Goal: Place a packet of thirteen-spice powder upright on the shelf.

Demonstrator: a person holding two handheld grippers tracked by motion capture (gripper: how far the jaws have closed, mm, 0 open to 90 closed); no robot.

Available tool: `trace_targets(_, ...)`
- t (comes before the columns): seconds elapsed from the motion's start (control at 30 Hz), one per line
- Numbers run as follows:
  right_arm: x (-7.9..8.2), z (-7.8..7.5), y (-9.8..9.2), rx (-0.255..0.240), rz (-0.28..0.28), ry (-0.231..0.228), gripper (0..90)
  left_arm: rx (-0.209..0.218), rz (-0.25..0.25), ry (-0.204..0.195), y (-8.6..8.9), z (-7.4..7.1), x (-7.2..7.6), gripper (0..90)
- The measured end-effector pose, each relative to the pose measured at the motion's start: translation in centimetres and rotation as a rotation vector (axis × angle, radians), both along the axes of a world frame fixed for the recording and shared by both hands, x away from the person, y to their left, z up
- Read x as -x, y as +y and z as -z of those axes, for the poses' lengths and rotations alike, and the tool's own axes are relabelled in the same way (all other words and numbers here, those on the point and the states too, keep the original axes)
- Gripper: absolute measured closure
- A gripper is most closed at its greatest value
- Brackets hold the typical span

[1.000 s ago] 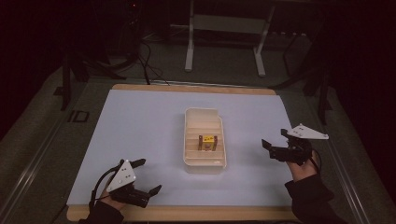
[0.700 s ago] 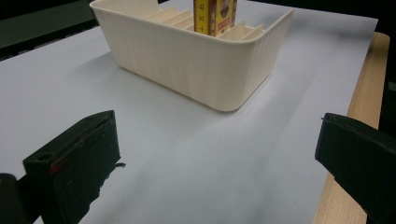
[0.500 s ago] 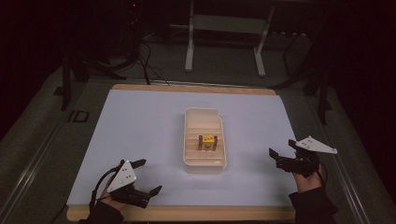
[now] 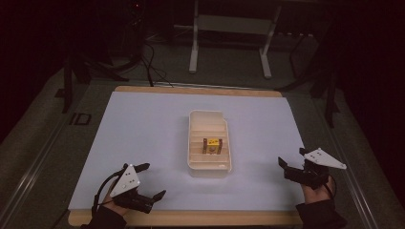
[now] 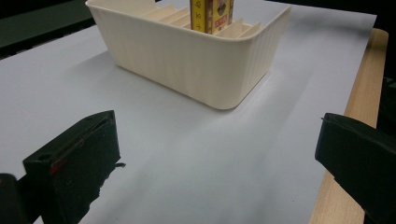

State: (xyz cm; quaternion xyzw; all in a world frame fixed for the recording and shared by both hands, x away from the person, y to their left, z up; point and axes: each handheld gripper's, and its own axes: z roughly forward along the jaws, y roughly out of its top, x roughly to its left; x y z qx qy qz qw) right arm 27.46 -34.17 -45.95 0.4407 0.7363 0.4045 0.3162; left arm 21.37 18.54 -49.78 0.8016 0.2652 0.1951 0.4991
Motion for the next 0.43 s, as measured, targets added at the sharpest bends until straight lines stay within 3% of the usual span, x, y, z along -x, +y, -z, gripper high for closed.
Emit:
trace_targets(0.1,-0.06,0.11,0.07,0.033,-0.002,-0.037,14.2,-0.001,0.001,0.002,-0.05,0.01,0.01,0.0)
trace_targets(0.43,-0.64,0.71,-0.38,0.028,0.001,0.001,14.3,-0.01,0.008,0.01,-0.31,0.13,0.04,0.0)
